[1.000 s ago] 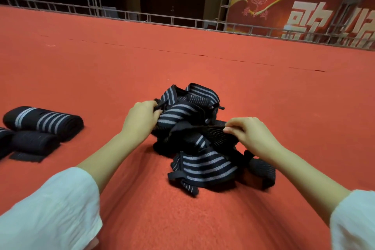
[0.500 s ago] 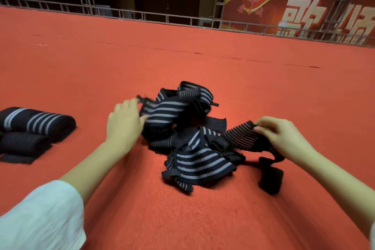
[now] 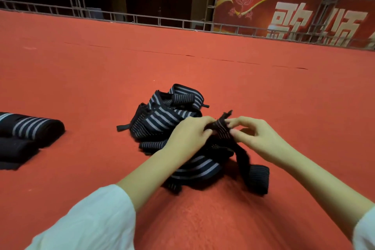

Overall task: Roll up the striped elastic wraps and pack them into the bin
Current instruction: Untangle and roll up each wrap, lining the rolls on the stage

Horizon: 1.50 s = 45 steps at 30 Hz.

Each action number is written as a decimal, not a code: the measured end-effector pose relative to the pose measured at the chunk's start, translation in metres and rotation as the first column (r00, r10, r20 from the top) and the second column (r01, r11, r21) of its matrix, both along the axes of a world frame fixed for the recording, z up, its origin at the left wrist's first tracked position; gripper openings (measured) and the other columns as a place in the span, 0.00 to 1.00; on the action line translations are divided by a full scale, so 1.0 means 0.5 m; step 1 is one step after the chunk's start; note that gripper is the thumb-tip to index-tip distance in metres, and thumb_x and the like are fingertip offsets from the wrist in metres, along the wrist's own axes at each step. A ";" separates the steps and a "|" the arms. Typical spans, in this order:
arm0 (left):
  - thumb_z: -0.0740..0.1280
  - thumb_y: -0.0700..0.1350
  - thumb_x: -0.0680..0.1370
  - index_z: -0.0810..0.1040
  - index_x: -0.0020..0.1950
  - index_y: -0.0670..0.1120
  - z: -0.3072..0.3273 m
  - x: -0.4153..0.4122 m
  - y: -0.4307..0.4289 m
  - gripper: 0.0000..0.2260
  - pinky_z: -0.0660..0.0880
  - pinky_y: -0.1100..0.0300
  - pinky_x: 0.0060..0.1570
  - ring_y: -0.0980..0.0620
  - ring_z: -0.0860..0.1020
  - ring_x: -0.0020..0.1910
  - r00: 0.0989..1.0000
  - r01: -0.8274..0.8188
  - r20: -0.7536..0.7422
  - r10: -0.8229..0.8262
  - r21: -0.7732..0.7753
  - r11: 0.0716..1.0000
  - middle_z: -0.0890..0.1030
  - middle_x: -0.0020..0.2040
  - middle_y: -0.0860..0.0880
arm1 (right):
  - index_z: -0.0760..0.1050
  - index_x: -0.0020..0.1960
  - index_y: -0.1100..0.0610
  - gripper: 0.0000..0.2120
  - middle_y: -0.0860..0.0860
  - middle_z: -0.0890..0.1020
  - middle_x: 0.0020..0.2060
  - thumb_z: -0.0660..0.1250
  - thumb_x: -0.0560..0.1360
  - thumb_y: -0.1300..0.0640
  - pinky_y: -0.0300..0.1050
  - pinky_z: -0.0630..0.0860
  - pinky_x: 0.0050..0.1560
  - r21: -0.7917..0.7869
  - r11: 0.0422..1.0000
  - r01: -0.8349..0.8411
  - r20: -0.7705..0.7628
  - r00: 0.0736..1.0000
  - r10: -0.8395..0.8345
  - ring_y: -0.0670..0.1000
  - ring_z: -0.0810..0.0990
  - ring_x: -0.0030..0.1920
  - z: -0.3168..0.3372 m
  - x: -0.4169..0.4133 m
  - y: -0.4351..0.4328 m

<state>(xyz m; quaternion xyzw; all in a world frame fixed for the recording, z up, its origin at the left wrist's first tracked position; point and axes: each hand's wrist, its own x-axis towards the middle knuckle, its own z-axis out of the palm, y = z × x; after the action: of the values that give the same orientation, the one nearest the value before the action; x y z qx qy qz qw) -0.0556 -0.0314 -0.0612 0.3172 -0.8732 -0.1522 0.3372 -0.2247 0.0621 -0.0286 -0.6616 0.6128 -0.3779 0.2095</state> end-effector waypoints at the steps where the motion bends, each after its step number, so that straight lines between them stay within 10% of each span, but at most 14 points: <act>1: 0.64 0.44 0.77 0.79 0.62 0.51 -0.003 0.002 0.001 0.14 0.76 0.49 0.52 0.46 0.80 0.52 1.000 -0.016 -0.008 0.015 -0.077 0.997 0.84 0.51 0.48 | 0.79 0.48 0.53 0.06 0.46 0.85 0.49 0.64 0.79 0.57 0.45 0.80 0.51 0.042 0.999 0.021 0.111 0.994 -0.026 0.52 0.84 0.44 0.002 0.002 0.002; 5: 0.58 0.48 0.73 0.83 0.56 0.49 -0.012 0.013 0.028 0.18 0.81 0.57 0.36 0.48 0.84 0.43 0.995 0.096 0.032 -0.091 -0.380 0.920 0.85 0.49 0.50 | 0.80 0.50 0.57 0.17 0.51 0.85 0.42 0.59 0.78 0.46 0.37 0.78 0.41 0.261 0.963 0.062 0.542 0.816 -0.199 0.48 0.83 0.41 0.002 0.019 -0.012; 9: 0.59 0.54 0.74 0.83 0.55 0.46 -0.024 0.026 0.033 0.19 0.80 0.62 0.40 0.52 0.83 0.48 0.982 0.185 0.125 -0.142 -0.488 0.853 0.84 0.54 0.49 | 0.80 0.48 0.59 0.09 0.53 0.84 0.41 0.61 0.80 0.61 0.43 0.79 0.40 0.130 0.990 0.051 0.586 0.801 -0.119 0.49 0.81 0.38 -0.007 0.029 -0.014; 13: 0.62 0.58 0.79 0.74 0.68 0.47 0.024 0.052 0.033 0.22 0.68 0.61 0.64 0.54 0.74 0.63 0.993 -0.057 -0.108 0.055 -0.020 0.998 0.77 0.64 0.52 | 0.77 0.59 0.59 0.11 0.56 0.80 0.44 0.59 0.80 0.64 0.40 0.77 0.33 0.087 0.996 0.029 0.571 0.818 -0.074 0.50 0.77 0.37 -0.004 0.032 -0.010; 18: 0.64 0.59 0.78 0.74 0.68 0.45 0.070 0.023 0.003 0.24 0.74 0.56 0.62 0.56 0.78 0.57 0.950 0.149 -0.307 0.057 0.608 0.780 0.80 0.59 0.51 | 0.74 0.60 0.51 0.15 0.52 0.79 0.39 0.61 0.79 0.66 0.40 0.75 0.29 0.083 0.995 -0.063 0.595 0.804 0.001 0.46 0.77 0.31 0.028 0.046 0.000; 21: 0.69 0.47 0.77 0.83 0.49 0.46 0.092 0.008 0.016 0.06 0.75 0.67 0.45 0.61 0.80 0.43 0.917 0.197 -0.398 0.023 0.503 0.842 0.83 0.44 0.53 | 0.76 0.58 0.53 0.14 0.50 0.78 0.38 0.61 0.78 0.67 0.39 0.73 0.28 0.084 0.996 -0.037 0.589 0.808 -0.019 0.46 0.75 0.30 0.053 0.046 0.009; 26: 0.67 0.50 0.78 0.81 0.43 0.49 0.115 0.008 0.043 0.07 0.76 0.56 0.39 0.54 0.79 0.38 0.945 0.121 -0.325 0.021 0.410 0.904 0.81 0.38 0.52 | 0.77 0.51 0.55 0.09 0.47 0.76 0.33 0.60 0.78 0.66 0.36 0.68 0.23 0.101 0.995 -0.017 0.614 0.788 -0.049 0.44 0.72 0.26 0.082 0.047 0.030; 36: 0.69 0.48 0.77 0.82 0.43 0.47 0.178 0.047 0.068 0.06 0.77 0.56 0.38 0.51 0.81 0.40 0.909 0.075 -0.408 0.081 0.353 0.933 0.83 0.39 0.51 | 0.76 0.54 0.53 0.09 0.52 0.79 0.52 0.69 0.75 0.61 0.38 0.75 0.50 -0.223 0.931 0.288 0.332 0.921 -0.205 0.47 0.78 0.51 0.104 0.074 0.058; 45: 0.57 0.51 0.83 0.81 0.55 0.41 0.335 0.053 0.196 0.17 0.80 0.61 0.46 0.54 0.80 0.53 0.855 0.393 -0.468 -0.224 0.301 0.869 0.82 0.55 0.49 | 0.78 0.51 0.45 0.07 0.40 0.83 0.47 0.67 0.77 0.56 0.30 0.73 0.53 -0.352 0.934 0.051 0.309 0.949 0.064 0.35 0.79 0.49 0.255 0.144 0.158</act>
<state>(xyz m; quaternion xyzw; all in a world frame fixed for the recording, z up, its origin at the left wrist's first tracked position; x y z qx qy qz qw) -0.0290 0.0665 0.1062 0.1899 -0.7730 -0.4382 0.4176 -0.1529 0.1412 0.0986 -0.6217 0.4906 -0.5827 0.1826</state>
